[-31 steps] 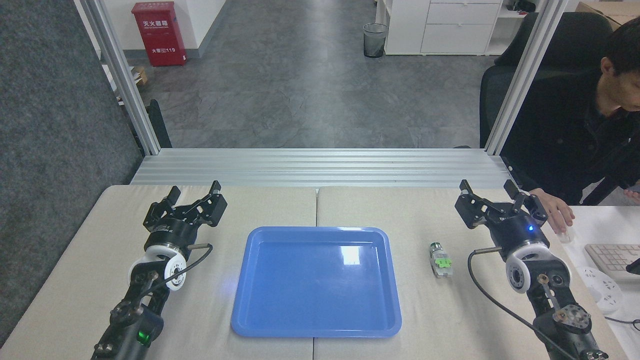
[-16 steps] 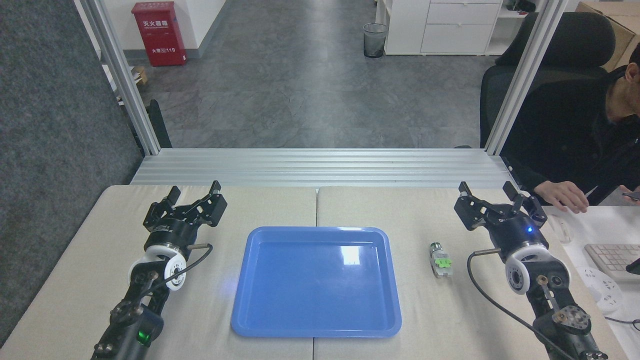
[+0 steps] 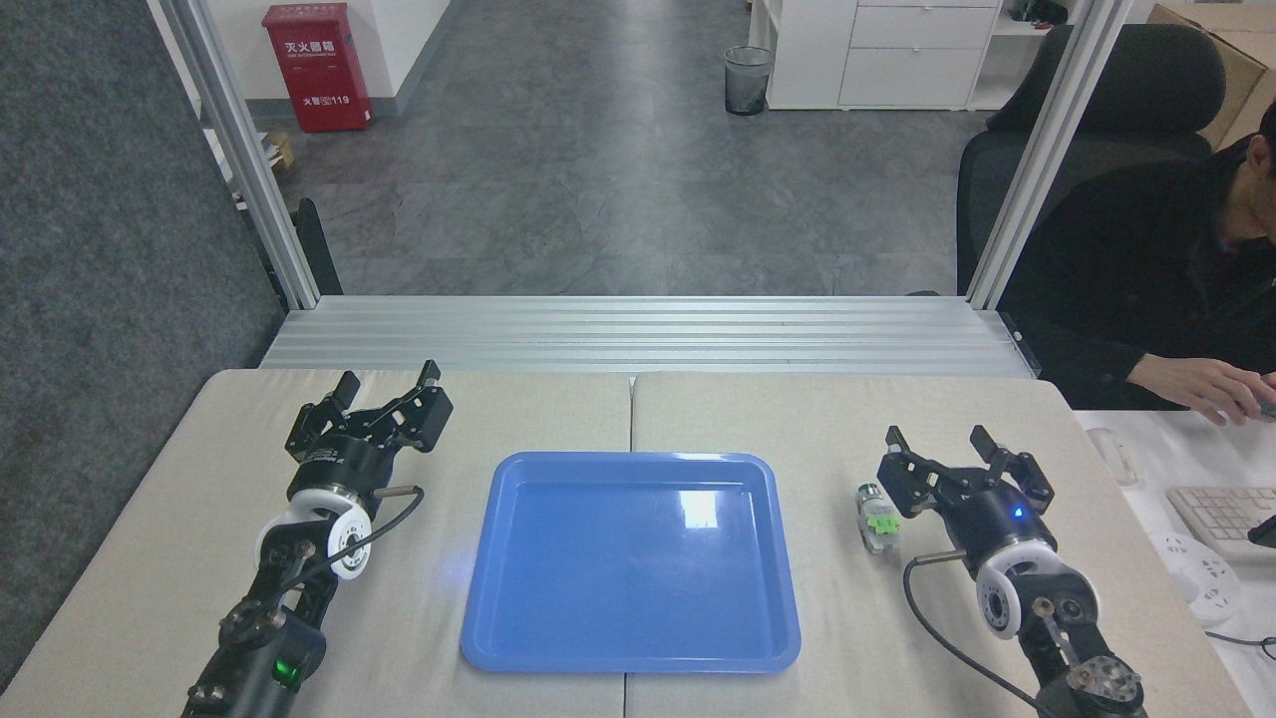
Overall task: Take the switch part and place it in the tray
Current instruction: 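Lower the right gripper onto the green-and-white switch part and grasp it, then carry the switch part with the right gripper over the blue tray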
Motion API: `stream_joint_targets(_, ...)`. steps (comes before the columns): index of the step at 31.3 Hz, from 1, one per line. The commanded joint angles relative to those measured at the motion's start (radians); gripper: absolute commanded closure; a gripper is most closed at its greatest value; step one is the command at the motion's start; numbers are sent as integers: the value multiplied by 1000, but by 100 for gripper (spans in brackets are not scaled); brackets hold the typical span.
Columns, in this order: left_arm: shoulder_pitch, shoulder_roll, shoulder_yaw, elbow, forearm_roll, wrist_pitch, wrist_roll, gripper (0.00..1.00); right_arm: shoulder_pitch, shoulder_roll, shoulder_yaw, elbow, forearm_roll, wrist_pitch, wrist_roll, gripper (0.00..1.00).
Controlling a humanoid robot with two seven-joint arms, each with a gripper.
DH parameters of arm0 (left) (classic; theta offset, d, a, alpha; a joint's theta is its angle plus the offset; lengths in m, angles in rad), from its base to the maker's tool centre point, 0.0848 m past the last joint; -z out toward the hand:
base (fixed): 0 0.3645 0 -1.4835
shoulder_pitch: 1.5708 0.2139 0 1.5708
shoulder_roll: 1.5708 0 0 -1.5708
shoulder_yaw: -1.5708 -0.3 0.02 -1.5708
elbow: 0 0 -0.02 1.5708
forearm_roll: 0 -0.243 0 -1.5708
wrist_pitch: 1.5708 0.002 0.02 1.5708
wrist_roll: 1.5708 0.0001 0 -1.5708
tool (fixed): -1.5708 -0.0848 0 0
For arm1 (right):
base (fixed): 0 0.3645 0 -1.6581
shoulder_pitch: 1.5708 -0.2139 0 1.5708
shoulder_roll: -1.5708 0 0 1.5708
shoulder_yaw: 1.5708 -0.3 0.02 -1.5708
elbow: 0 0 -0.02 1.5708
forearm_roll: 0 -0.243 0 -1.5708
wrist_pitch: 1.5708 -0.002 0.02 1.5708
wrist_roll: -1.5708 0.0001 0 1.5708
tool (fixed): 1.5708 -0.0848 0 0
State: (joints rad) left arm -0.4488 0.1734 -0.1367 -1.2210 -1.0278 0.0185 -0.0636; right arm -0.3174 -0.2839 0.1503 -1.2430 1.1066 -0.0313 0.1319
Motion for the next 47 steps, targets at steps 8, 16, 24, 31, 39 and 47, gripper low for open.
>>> stream_joint_targets(8,1,0,0,0,0,0,1,0,21,95,72,226,-11,4,2,0)
stream_joint_targets(16,-1,0,0,0,0,0,1,0,21,123,74,273,-11,1,-2,0)
stream_joint_targets(24,-1,0,0,0,0,0,1,0,0,144,80,320,-11,2,-6,0)
stream_joint_targets(31,1,0,0,0,0,0,1,0,-8,146,78,317,-14,16,-14,15)
stream_joint_targets(39,-1,0,-1,0,0,0,1,0,-5,141,61,309,-24,5,-64,92)
stream_joint_targets(47,-1,0,0,0,0,0,1,0,-23,146,23,284,-36,30,-89,100)
